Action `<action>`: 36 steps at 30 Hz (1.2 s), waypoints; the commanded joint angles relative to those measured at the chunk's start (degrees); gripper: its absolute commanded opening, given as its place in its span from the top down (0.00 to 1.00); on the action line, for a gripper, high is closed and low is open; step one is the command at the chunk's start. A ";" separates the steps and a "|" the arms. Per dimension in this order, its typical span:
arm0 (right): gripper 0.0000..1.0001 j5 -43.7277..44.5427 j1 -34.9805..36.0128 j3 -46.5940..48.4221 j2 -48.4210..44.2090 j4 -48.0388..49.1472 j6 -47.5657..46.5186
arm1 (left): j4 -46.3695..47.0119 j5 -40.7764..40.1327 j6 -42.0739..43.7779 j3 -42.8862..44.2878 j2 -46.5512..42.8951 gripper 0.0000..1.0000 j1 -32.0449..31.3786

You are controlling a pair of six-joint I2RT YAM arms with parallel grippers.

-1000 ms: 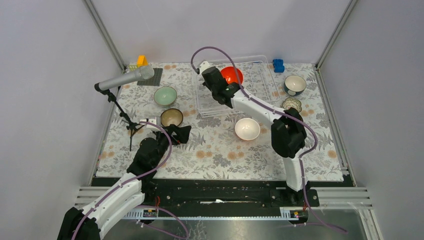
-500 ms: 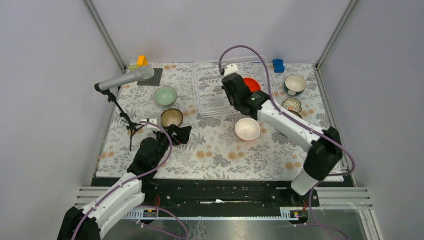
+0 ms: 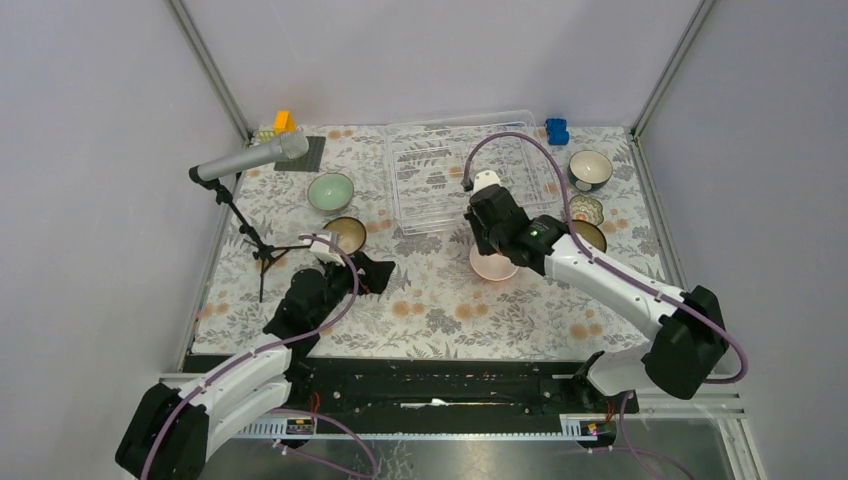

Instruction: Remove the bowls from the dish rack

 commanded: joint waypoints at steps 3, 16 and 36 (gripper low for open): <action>1.00 -4.09 0.41 0.24 4.37 -1.25 1.14 | 7.83 8.30 1.11 2.09 4.34 0.02 -0.35; 0.86 -2.84 0.46 2.54 14.04 -3.24 0.50 | 7.00 7.10 2.97 2.94 5.81 0.01 -2.16; 0.20 9.53 -6.01 -7.18 -1.61 6.95 8.57 | -5.65 -18.71 1.90 0.77 -7.74 0.01 -2.23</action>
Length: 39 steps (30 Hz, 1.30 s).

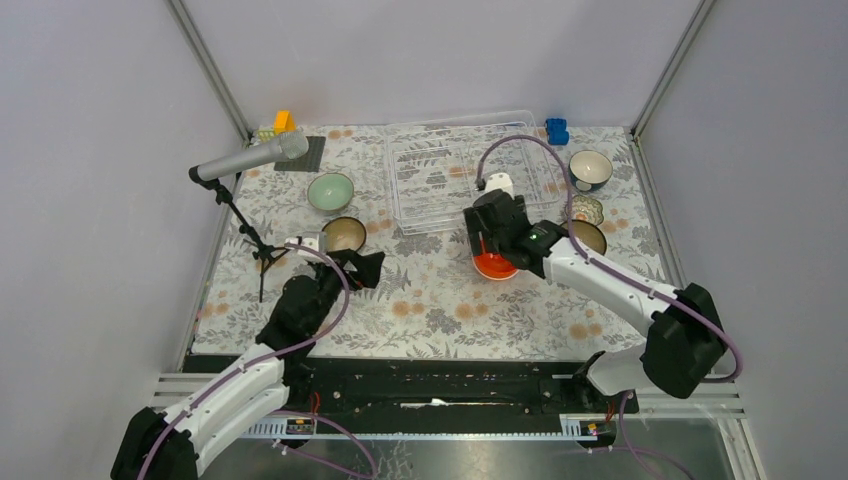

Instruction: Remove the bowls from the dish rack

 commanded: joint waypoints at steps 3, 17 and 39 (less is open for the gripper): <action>0.20 -4.36 -14.24 -6.29 -6.68 7.98 9.63 | -7.55 -16.97 -3.97 2.54 0.63 0.01 -0.22; 0.11 -5.63 -20.69 -1.73 4.05 16.73 17.48 | -15.16 -21.30 -9.64 14.24 11.14 0.01 0.33; 0.04 -33.76 -20.69 11.49 16.95 27.90 16.12 | -18.63 -16.01 -12.88 16.74 11.58 0.01 11.17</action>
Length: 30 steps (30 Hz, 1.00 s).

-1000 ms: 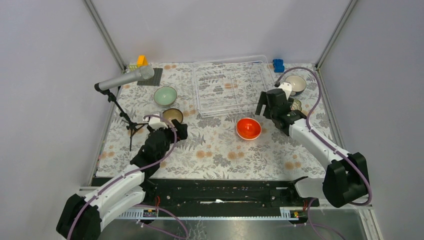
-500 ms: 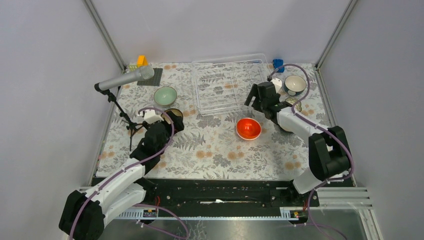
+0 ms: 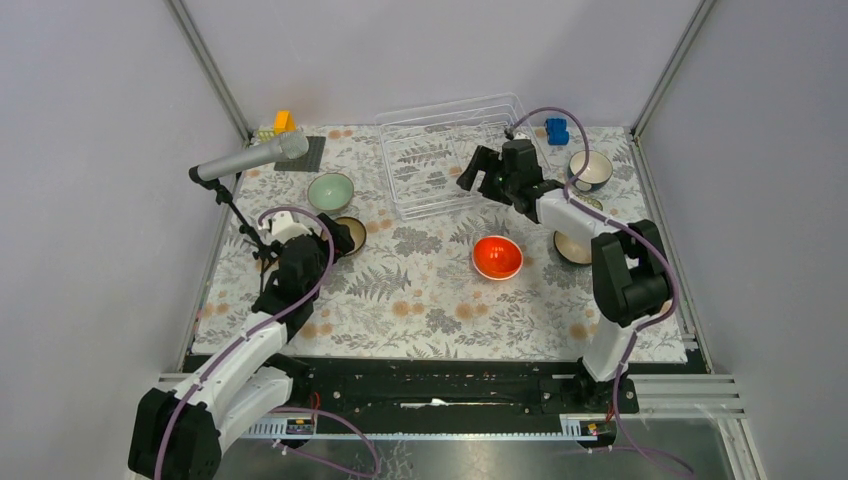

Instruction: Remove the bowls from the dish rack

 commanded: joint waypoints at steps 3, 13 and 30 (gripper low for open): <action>0.01 0.25 -0.22 -5.73 -12.13 0.95 -6.44 | 3.03 2.76 0.84 1.42 0.53 0.01 0.98; 0.00 21.40 -0.56 -38.84 -37.51 23.72 -15.05 | 16.75 6.07 18.34 -6.74 -2.62 0.01 -0.68; 0.01 33.83 -2.51 -61.64 -40.15 54.64 -38.27 | 28.42 -6.83 29.48 -14.28 -4.69 0.01 -0.69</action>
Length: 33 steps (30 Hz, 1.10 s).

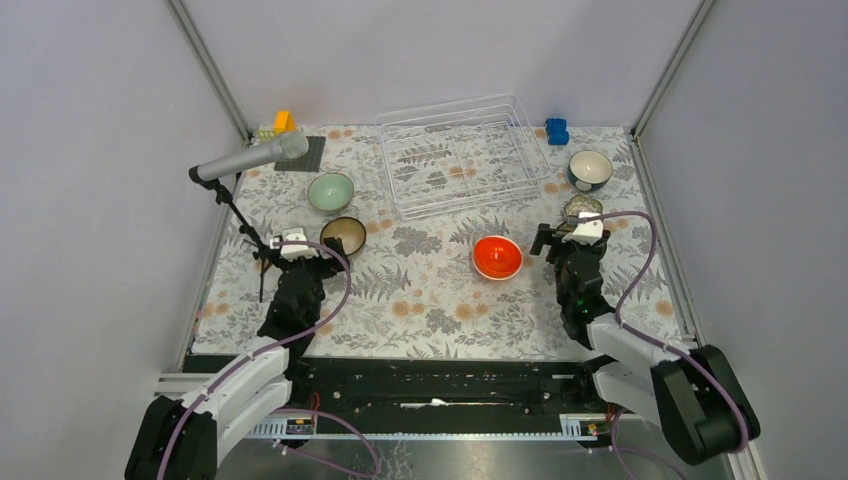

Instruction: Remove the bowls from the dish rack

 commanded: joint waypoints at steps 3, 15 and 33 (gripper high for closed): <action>0.01 1.89 -1.51 -3.27 11.04 18.31 -8.53 | 6.50 -8.17 7.97 -0.22 1.31 0.01 0.49; 0.06 1.70 -7.83 -4.44 25.21 31.51 -7.89 | 31.12 5.22 6.15 -3.43 20.38 0.01 13.31; 0.00 -5.67 -13.81 -0.33 30.95 27.93 -3.22 | 34.09 23.78 10.02 7.55 42.54 0.01 19.30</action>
